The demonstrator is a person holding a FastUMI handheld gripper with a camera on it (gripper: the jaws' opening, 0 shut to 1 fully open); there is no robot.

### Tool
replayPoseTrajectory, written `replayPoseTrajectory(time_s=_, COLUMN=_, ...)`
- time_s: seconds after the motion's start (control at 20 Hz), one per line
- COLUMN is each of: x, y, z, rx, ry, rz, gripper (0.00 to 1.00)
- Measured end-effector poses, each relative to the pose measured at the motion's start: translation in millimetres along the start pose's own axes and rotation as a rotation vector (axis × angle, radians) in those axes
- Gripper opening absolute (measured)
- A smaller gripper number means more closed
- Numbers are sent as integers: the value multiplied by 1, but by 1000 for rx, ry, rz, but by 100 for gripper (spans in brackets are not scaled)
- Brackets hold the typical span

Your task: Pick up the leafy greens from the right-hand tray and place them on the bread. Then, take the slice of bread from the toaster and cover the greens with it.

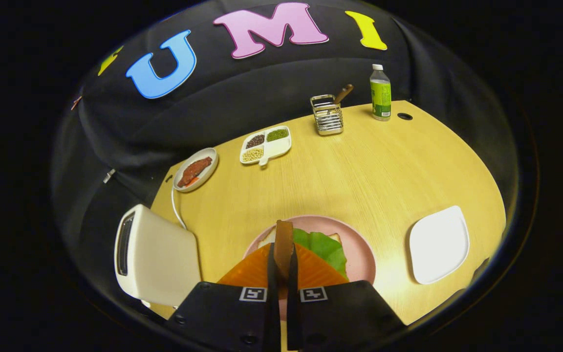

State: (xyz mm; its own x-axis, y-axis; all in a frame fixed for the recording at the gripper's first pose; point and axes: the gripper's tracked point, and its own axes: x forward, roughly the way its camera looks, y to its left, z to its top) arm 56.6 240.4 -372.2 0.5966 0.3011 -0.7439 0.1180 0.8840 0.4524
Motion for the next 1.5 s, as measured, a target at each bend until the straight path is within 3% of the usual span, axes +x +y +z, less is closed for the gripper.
replayPoseTrajectory(time_s=0.2, x=10, y=-14, z=-13, rx=-81, ry=18, rz=-25, gripper=10)
replayPoseTrajectory(time_s=0.45, x=7, y=-15, z=-4, rx=-2, ry=9, rz=8, gripper=10)
replayPoseTrajectory(time_s=0.65, x=14, y=-40, z=-8, rx=47, ry=32, rz=-17, gripper=12)
replayPoseTrajectory(time_s=0.9, x=24, y=-71, z=-22, rx=-18, ry=63, rz=-56, gripper=17)
replayPoseTrajectory(time_s=0.95, x=24, y=-72, z=-22, rx=-36, ry=61, rz=-57, gripper=26)
replayPoseTrajectory(time_s=1.0, x=25, y=-78, z=-22, rx=-65, ry=55, rz=-78, gripper=26)
replayPoseTrajectory(time_s=1.15, x=23, y=-87, z=-22, rx=-179, ry=42, rz=-123, gripper=51)
replayPoseTrajectory(time_s=1.3, x=18, y=-93, z=-16, rx=-329, ry=7, rz=-176, gripper=58)
replayPoseTrajectory(time_s=1.4, x=17, y=-92, z=-13, rx=-397, ry=-1, rz=-190, gripper=78)
replayPoseTrajectory(time_s=1.5, x=14, y=-92, z=-9, rx=-407, ry=-10, rz=-196, gripper=82)
